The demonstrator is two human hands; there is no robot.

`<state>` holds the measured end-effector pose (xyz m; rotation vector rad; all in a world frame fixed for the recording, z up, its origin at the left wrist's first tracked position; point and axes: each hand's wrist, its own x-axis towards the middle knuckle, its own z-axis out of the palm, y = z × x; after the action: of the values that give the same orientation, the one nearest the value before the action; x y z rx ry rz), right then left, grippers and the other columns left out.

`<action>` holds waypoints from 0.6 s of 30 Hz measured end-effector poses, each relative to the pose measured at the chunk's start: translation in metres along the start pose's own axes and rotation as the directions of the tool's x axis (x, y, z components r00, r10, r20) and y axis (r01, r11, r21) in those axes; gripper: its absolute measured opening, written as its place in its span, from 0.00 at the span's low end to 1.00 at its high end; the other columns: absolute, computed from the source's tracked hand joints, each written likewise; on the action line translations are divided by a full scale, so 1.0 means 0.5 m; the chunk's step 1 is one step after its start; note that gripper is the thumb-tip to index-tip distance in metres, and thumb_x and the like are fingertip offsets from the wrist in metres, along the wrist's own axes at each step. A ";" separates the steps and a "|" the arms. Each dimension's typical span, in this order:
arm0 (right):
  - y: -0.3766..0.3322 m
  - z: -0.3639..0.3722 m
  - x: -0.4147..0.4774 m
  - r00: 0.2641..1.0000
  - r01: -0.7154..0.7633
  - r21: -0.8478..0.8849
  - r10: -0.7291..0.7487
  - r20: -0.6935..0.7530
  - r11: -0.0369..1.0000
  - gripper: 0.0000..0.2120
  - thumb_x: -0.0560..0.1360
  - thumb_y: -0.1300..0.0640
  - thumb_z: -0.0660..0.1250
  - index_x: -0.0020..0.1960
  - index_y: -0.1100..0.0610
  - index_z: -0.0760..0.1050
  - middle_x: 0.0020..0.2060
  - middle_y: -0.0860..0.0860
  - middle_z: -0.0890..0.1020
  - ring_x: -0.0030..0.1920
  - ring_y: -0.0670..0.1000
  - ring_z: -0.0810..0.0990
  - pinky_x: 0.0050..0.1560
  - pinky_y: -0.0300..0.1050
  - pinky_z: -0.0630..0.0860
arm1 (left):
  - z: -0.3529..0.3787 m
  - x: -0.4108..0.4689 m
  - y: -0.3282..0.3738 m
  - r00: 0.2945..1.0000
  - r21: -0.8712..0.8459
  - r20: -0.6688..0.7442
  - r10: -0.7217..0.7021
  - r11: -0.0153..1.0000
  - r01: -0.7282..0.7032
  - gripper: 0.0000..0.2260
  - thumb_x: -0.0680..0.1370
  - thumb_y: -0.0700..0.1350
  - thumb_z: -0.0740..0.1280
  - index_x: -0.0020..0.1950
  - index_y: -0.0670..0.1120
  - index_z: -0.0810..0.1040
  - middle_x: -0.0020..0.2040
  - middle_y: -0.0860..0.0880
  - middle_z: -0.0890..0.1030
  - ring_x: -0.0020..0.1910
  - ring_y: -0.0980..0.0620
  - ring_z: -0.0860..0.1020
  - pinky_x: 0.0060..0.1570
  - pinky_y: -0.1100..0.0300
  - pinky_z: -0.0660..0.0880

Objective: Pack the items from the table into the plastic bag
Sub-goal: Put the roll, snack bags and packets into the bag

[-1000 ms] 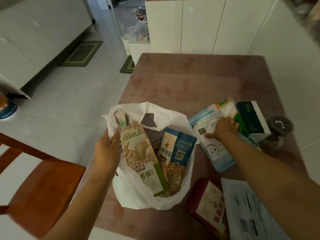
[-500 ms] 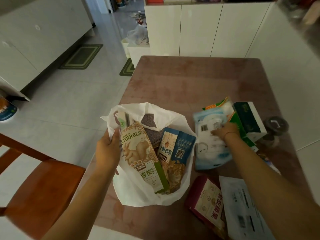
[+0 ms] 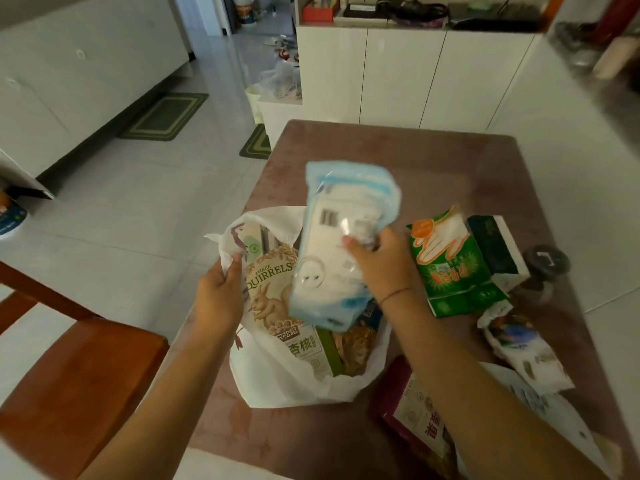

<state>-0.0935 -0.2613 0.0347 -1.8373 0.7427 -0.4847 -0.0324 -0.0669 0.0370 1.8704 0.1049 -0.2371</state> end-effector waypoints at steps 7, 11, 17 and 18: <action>0.038 0.164 -0.079 0.845 0.002 -0.276 0.146 0.515 0.961 0.14 0.71 0.50 0.70 0.53 0.56 0.74 0.49 0.53 0.81 0.49 0.53 0.80 0.48 0.45 0.78 | 0.002 0.015 -0.015 1.000 -0.015 0.020 0.014 1.000 -0.014 0.14 0.81 0.54 0.55 0.53 0.51 0.78 0.42 0.52 0.83 0.42 0.52 0.82 0.42 0.56 0.79; 0.039 0.253 -0.105 0.880 0.122 -0.484 0.130 0.456 0.867 0.22 0.75 0.49 0.65 0.64 0.59 0.70 0.60 0.60 0.74 0.60 0.59 0.73 0.59 0.50 0.71 | 0.007 0.020 -0.014 1.000 -0.067 0.021 -0.006 0.998 0.008 0.15 0.81 0.52 0.57 0.57 0.46 0.78 0.42 0.51 0.83 0.39 0.53 0.82 0.33 0.62 0.78; 0.031 0.205 -0.092 0.894 0.037 -0.202 0.058 0.445 0.979 0.24 0.69 0.44 0.70 0.60 0.55 0.72 0.54 0.50 0.79 0.51 0.51 0.79 0.51 0.47 0.79 | -0.004 0.024 -0.022 0.999 -0.039 0.035 -0.003 0.999 0.005 0.16 0.80 0.55 0.56 0.56 0.47 0.78 0.46 0.48 0.84 0.43 0.49 0.83 0.42 0.53 0.81; 0.038 0.191 -0.086 0.892 0.018 -0.208 0.078 0.445 0.978 0.24 0.69 0.44 0.70 0.60 0.54 0.72 0.53 0.49 0.80 0.51 0.51 0.80 0.50 0.48 0.80 | -0.003 0.024 -0.024 0.999 -0.028 0.036 0.003 1.000 -0.002 0.16 0.80 0.56 0.56 0.55 0.48 0.78 0.45 0.48 0.84 0.43 0.49 0.83 0.43 0.51 0.81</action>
<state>-0.0692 -0.1718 -0.0175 -2.0266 0.5119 0.0541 -0.0226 -0.0622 0.0237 1.8372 0.0805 -0.2658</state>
